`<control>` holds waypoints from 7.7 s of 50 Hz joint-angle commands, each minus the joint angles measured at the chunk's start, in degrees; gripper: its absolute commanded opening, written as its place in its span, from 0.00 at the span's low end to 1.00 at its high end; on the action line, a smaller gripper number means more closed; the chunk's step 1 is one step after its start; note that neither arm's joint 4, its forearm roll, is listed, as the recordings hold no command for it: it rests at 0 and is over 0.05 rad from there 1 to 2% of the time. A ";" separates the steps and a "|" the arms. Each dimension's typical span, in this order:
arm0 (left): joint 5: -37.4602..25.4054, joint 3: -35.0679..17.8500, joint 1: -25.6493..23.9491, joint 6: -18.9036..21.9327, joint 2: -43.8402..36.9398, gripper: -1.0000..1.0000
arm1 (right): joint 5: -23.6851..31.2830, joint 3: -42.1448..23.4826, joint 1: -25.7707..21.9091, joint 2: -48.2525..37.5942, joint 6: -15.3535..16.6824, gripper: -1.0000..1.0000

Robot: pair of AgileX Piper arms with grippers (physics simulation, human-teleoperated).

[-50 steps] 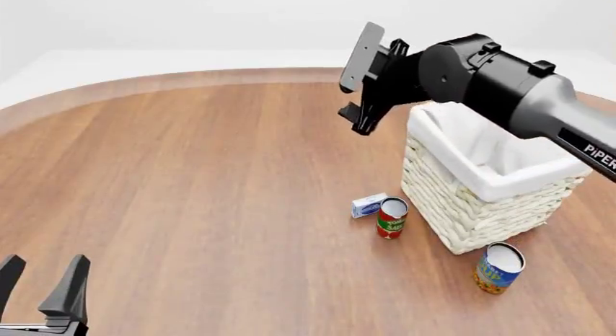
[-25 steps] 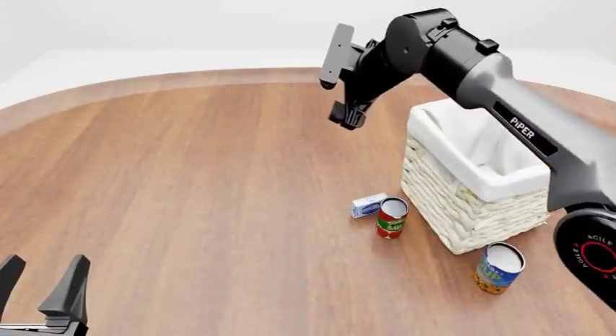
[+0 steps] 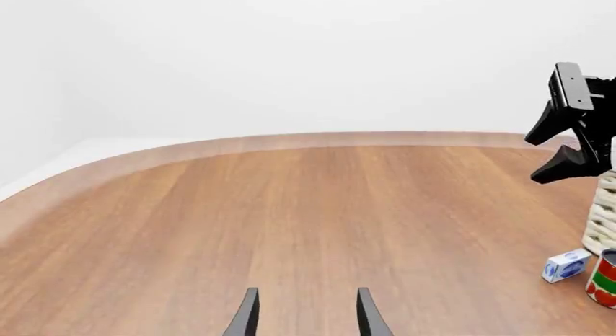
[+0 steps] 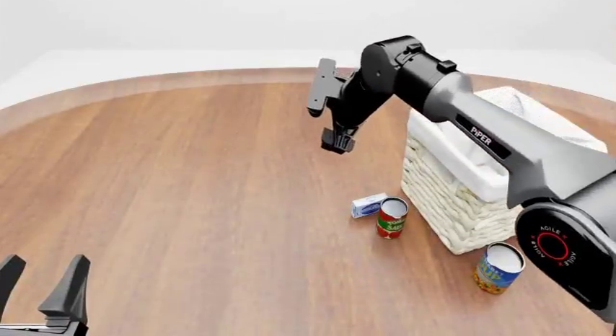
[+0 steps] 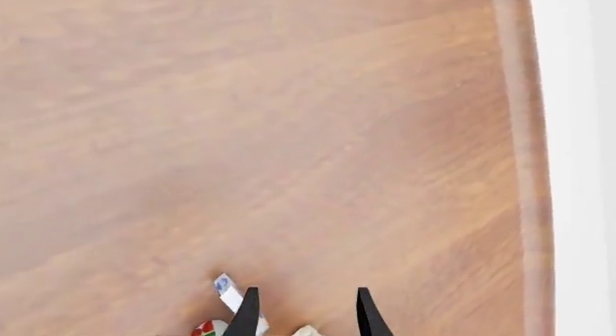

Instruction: Pick up the alphabet soup and the cream cheese box, and put them in the basket.

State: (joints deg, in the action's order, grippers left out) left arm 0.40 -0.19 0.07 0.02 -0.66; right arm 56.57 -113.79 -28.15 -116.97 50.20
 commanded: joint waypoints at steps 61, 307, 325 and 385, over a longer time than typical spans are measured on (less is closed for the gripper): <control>0.06 0.00 0.02 0.00 -0.08 1.00 | -6.42 17.27 3.44 2.06 3.64 1.00; -0.18 0.01 0.02 0.03 0.28 1.00 | -31.17 38.41 -4.86 27.99 -37.16 0.00; -0.15 -0.02 0.03 0.00 0.15 1.00 | -29.67 45.01 -2.46 40.10 -39.52 0.00; -0.17 -0.02 0.03 0.00 0.17 1.00 | -30.68 45.79 17.10 47.42 -43.81 0.00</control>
State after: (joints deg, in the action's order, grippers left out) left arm 0.23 -0.20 0.10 0.02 -0.50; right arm 26.87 -67.66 -14.92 -68.89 7.22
